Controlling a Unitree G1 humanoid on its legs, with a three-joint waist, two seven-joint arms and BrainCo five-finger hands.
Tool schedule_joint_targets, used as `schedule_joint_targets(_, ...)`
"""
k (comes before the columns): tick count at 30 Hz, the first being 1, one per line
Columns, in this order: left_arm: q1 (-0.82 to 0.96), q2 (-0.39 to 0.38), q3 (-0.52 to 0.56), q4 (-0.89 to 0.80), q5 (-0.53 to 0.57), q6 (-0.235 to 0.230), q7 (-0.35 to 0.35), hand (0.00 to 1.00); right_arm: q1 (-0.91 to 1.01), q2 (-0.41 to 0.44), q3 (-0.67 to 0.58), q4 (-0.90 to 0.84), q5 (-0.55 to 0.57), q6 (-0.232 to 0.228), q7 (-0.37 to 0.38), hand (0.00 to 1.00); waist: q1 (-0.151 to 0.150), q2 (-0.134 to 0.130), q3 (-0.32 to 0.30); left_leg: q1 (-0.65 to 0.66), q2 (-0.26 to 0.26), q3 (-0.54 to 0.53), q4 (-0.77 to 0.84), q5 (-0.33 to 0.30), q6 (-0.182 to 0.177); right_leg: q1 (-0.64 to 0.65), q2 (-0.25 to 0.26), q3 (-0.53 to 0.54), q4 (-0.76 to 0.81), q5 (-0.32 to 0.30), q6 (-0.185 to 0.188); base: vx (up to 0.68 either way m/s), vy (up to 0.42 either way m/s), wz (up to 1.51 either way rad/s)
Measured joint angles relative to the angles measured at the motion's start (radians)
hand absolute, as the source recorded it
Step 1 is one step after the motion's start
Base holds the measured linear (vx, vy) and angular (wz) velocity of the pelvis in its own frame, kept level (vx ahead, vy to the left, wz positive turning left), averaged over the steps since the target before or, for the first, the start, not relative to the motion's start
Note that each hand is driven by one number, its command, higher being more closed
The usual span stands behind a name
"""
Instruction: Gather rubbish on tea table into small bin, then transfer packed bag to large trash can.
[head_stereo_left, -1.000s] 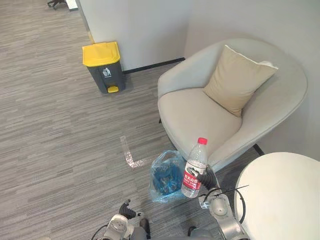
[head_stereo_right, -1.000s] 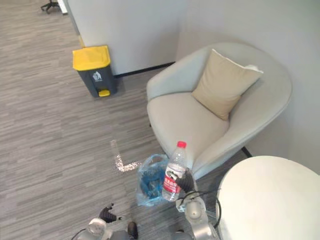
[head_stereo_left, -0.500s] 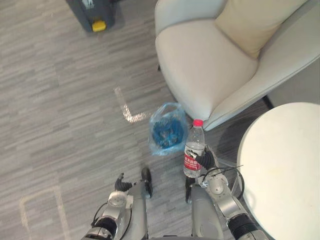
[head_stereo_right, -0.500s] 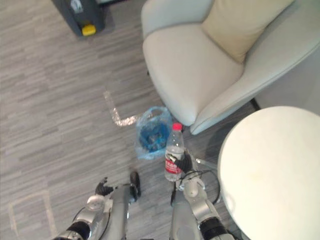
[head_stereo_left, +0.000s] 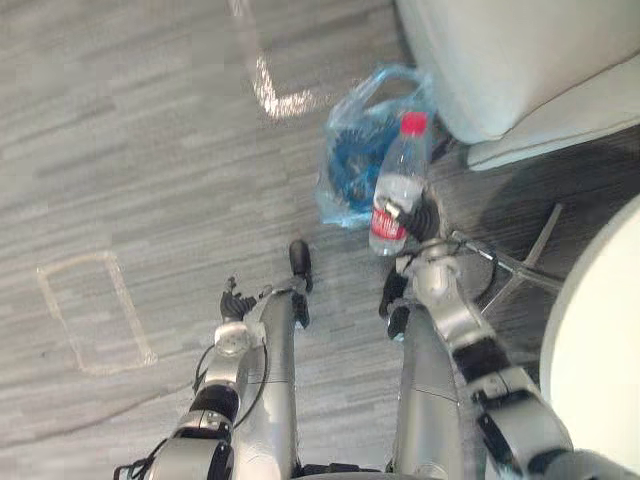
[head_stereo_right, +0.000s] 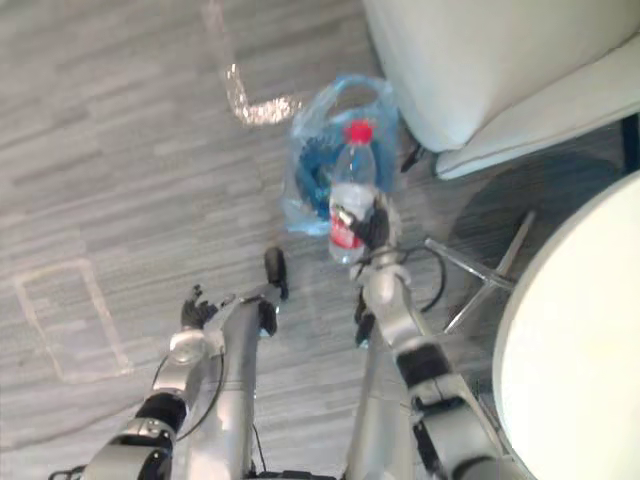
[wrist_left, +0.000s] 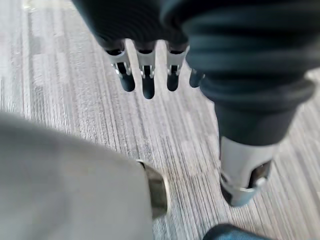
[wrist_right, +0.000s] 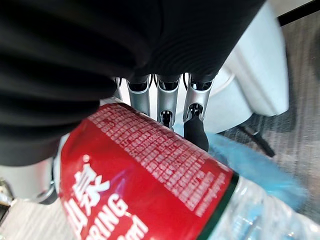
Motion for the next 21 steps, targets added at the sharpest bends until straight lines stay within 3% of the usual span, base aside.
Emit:
schedule_joint_targets(11, -0.043, -0.005, -0.022, -0.066, -0.039, -0.047, -0.001, 0.0, -0.198, -0.08, -0.028, 0.122, 0.038, 0.001, -0.057, 1.0, 0.03, -0.002, 0.011, -0.128, -0.023, -0.028, 0.027, 0.002, -0.001, -0.121, -0.033, -0.029, 0.071, -0.038, -0.009, 0.01, -0.008, 0.13)
schedule_joint_targets(12, -0.049, -0.004, -0.026, -0.067, -0.05, -0.052, -0.001, 0.0, -0.214, -0.086, -0.037, 0.151, 0.049, 0.003, -0.061, 0.0, 0.03, -0.002, 0.011, -0.141, -0.027, -0.033, 0.027, 0.004, -0.004, -0.131, -0.036, -0.035, 0.079, -0.043, -0.013, 0.0, -0.001, 0.12)
schedule_joint_targets(21, -0.061, 0.002, -0.044, -0.088, -0.066, -0.057, 0.001, 0.0, -0.276, -0.107, -0.054, 0.216, 0.058, 0.008, -0.072, 0.0, 0.033, -0.002, 0.009, -0.18, -0.031, -0.036, 0.049, 0.005, -0.006, -0.178, -0.047, -0.035, 0.119, -0.058, -0.022, -0.01, -0.002, 0.05)
